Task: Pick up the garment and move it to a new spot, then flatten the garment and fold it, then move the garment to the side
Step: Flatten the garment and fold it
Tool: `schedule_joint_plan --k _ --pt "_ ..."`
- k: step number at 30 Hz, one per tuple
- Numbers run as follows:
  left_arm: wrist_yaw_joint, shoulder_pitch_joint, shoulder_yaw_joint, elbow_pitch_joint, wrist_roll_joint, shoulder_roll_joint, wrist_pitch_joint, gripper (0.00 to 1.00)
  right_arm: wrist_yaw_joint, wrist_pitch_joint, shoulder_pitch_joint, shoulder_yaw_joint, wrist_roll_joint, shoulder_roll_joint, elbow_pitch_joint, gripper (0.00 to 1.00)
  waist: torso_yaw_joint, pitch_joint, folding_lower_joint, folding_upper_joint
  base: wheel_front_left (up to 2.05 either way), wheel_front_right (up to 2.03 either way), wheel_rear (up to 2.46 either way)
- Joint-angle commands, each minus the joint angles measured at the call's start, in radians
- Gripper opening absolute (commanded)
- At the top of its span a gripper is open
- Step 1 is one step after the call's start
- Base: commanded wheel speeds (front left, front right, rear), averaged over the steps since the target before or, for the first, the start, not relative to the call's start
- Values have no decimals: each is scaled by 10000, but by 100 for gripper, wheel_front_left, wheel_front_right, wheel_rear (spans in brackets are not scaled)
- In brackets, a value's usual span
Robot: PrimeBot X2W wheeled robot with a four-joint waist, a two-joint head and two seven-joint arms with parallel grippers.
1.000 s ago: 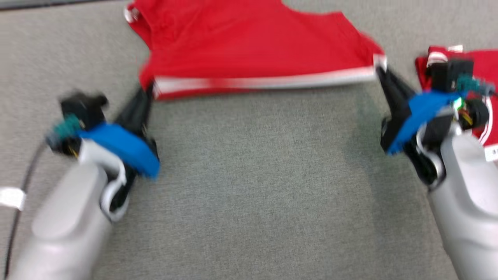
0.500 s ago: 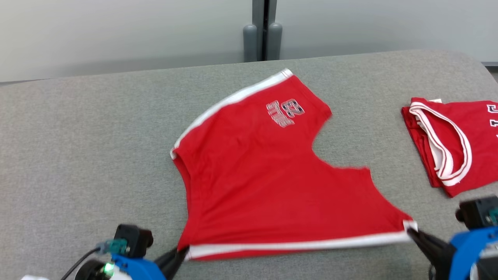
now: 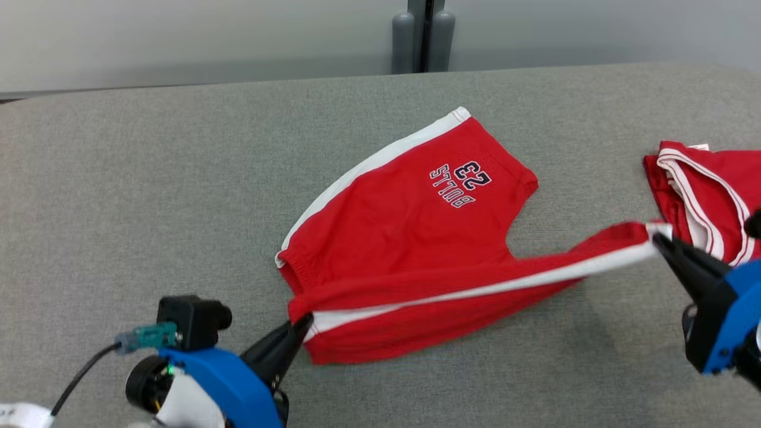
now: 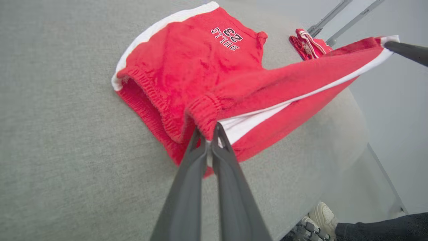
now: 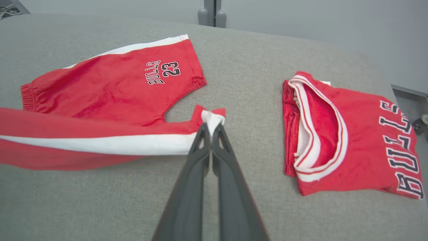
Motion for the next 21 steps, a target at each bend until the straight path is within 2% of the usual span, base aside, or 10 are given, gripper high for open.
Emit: schedule_joint_plan --k 1,6,12,21 --pt "-81 -426 153 285 -6 -203 -129 0 -1 -195 -715 168 48 -91 374 0 175 264 0 -1 0 0 0" --pt "-417 -1930 443 1898 -112 -1325 -571 0 -3 -757 -3201 875 87 -586 2277 0 656 1053 0 -1 0 0 0" --pt "-561 -3678 619 4221 241 -2577 -1370 0 -3 -1491 -5800 1572 21 -696 4502 0 1300 2068 0 -1 0 0 0" --pt "-1141 -5013 336 6711 407 -4010 -2289 0 -1 -2758 -7847 2563 -148 -909 7204 0 1973 2851 0 -1 0 0 0"
